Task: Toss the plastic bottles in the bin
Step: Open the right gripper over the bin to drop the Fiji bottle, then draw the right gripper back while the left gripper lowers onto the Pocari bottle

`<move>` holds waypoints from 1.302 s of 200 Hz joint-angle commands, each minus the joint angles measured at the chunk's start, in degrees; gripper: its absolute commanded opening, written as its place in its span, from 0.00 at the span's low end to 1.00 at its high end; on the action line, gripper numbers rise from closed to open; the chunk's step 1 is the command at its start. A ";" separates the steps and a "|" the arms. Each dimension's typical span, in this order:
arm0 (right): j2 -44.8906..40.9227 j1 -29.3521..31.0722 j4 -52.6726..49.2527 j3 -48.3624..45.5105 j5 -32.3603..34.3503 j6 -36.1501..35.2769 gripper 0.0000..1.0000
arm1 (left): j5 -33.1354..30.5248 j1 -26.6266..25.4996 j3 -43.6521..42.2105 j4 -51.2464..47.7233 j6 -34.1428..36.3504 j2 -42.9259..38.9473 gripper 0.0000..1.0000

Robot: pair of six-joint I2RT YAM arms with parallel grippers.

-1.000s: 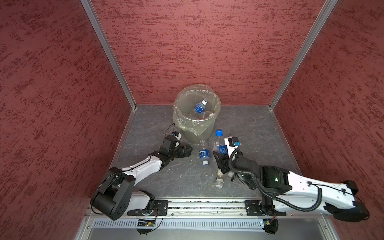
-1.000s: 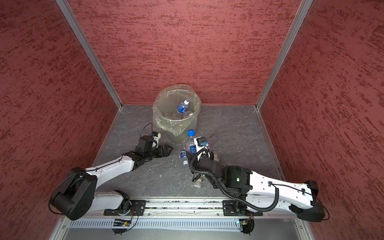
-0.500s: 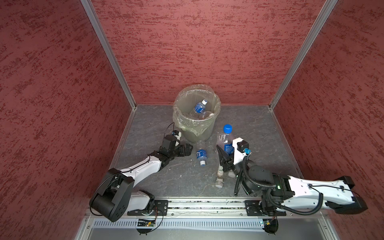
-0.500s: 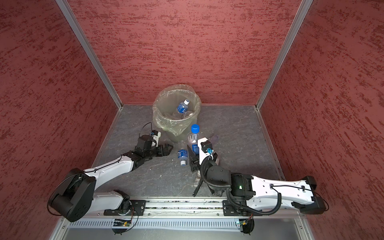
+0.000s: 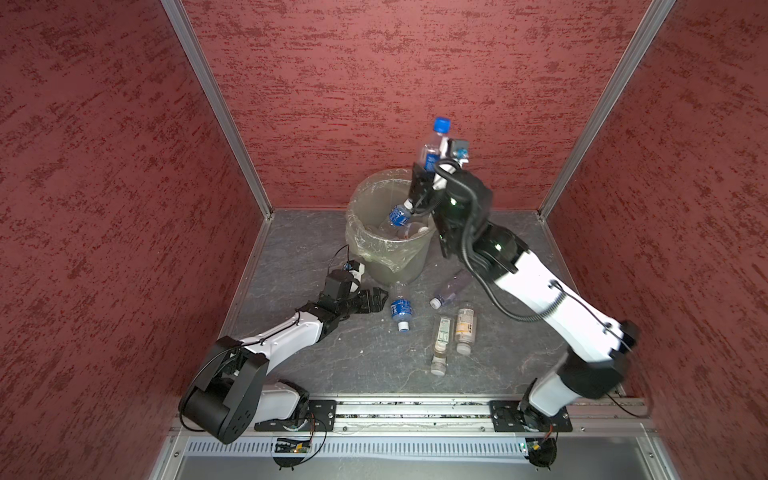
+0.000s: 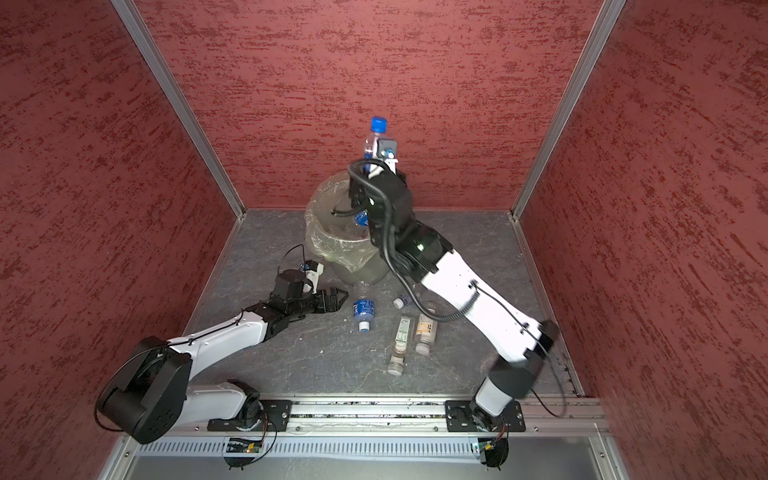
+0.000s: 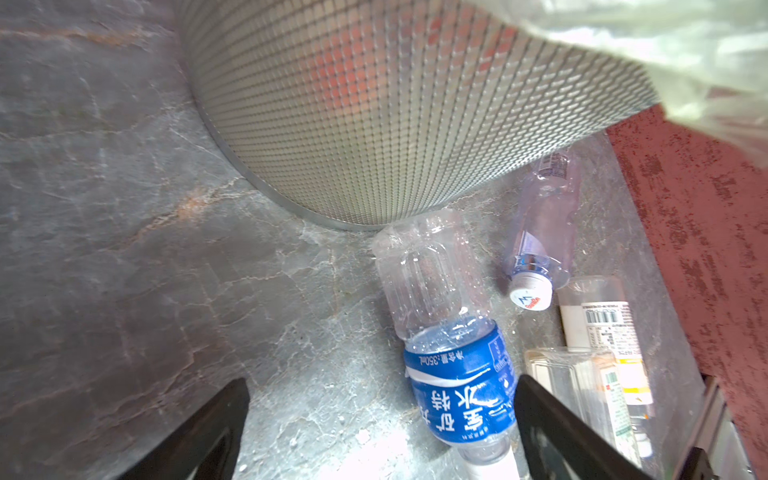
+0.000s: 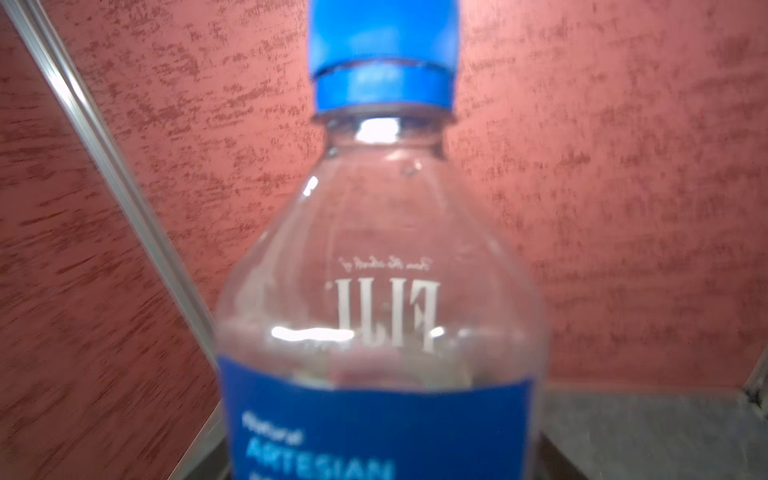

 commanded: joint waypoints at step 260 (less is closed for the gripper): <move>-32.22 -6.22 -7.90 -46.79 -3.52 10.47 0.92 | -6.99 -7.05 0.88 -5.53 -2.34 -3.35 1.00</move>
